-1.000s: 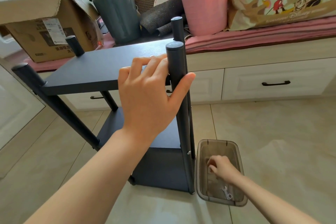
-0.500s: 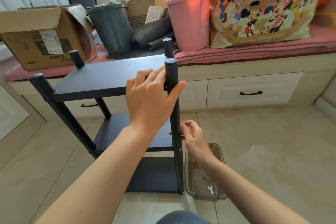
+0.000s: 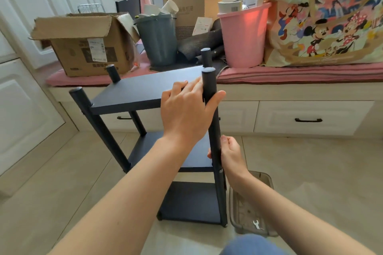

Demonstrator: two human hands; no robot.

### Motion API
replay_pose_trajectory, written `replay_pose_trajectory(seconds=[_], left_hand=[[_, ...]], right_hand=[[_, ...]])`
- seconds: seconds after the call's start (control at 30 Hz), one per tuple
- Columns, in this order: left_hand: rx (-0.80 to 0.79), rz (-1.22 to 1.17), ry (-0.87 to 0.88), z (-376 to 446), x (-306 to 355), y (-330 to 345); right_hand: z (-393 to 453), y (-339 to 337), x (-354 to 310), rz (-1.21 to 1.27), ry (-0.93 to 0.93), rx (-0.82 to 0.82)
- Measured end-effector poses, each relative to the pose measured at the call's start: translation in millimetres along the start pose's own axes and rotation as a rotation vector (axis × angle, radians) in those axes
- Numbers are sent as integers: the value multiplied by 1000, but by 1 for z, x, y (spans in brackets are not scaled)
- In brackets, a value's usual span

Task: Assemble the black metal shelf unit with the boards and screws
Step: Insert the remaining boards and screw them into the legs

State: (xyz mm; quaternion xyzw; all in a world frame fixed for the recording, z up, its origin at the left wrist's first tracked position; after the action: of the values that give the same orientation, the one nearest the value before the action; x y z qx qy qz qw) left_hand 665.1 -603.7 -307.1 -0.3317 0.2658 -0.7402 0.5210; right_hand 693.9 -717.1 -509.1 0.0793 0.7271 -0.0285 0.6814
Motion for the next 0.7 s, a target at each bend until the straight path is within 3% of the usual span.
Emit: replay_pose_trajectory(seconds=[0.33,0.7], left_hand=[[157,-138,-319,1,-126,-79],[337,-343,-598,-62,-248,-131]], right_hand=[[-5,106,-61,-126,-98,-199],[-36,217,-73,-224,-220,-359]])
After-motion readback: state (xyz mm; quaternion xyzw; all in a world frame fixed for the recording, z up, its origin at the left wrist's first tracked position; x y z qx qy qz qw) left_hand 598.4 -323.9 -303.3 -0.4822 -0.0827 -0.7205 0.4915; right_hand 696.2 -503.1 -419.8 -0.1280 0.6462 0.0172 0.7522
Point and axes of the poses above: each hand's wrist, its own z-axis towards the middle knuckle, its own y-axis out of the palm, x = y × z, the point moved 9 cm from there along z, towards the middle knuckle, and after that the axes turned 3 degrees about x, right-handed, at the moved point
